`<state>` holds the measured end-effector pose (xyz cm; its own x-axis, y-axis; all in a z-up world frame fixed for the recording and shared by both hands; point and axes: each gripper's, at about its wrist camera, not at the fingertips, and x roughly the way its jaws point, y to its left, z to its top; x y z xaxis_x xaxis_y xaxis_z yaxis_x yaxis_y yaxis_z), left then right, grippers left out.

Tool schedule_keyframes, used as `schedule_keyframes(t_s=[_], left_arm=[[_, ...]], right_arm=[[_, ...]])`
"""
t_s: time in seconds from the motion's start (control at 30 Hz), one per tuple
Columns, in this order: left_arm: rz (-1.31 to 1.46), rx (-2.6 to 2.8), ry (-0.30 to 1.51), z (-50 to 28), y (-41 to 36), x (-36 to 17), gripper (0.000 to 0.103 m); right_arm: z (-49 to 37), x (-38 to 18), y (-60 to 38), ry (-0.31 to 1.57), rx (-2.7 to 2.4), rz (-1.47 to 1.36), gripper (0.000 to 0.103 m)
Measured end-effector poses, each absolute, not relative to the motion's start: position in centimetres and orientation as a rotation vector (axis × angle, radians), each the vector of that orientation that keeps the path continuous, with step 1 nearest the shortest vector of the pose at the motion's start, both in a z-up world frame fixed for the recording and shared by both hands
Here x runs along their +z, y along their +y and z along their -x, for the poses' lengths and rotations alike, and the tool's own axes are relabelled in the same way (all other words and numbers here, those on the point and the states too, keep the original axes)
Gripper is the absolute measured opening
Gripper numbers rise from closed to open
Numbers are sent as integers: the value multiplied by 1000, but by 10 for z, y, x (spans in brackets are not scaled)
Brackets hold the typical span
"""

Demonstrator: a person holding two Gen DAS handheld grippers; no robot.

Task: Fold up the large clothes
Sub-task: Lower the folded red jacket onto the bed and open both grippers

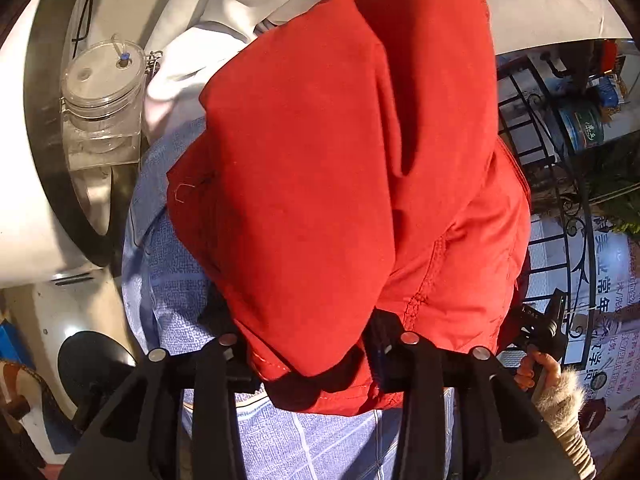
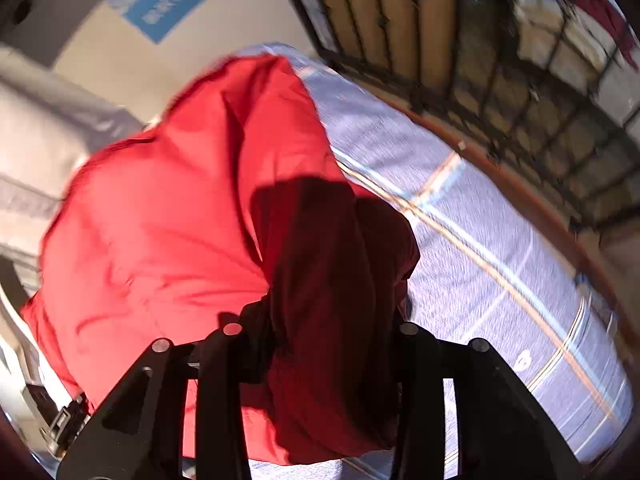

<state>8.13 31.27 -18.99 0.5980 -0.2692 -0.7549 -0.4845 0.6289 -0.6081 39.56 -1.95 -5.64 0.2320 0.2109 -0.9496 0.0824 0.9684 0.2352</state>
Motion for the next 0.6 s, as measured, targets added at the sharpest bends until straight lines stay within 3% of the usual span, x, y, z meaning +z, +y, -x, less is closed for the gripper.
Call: schedule_keyframes(t_s=[0.17, 0.3, 0.47, 0.6], left_arm=[[923, 167, 984, -88, 309, -197, 56], [952, 169, 994, -99, 318, -195, 66], [925, 180, 979, -92, 325, -163, 69], [813, 271, 895, -65, 345, -123, 83]], right_arm=[[-392, -51, -13, 1273, 87, -236, 46], [-394, -51, -24, 1260, 61, -290, 60], [-393, -44, -57, 1203, 47, -359, 73], [-383, -26, -95, 1132, -10, -467, 76]])
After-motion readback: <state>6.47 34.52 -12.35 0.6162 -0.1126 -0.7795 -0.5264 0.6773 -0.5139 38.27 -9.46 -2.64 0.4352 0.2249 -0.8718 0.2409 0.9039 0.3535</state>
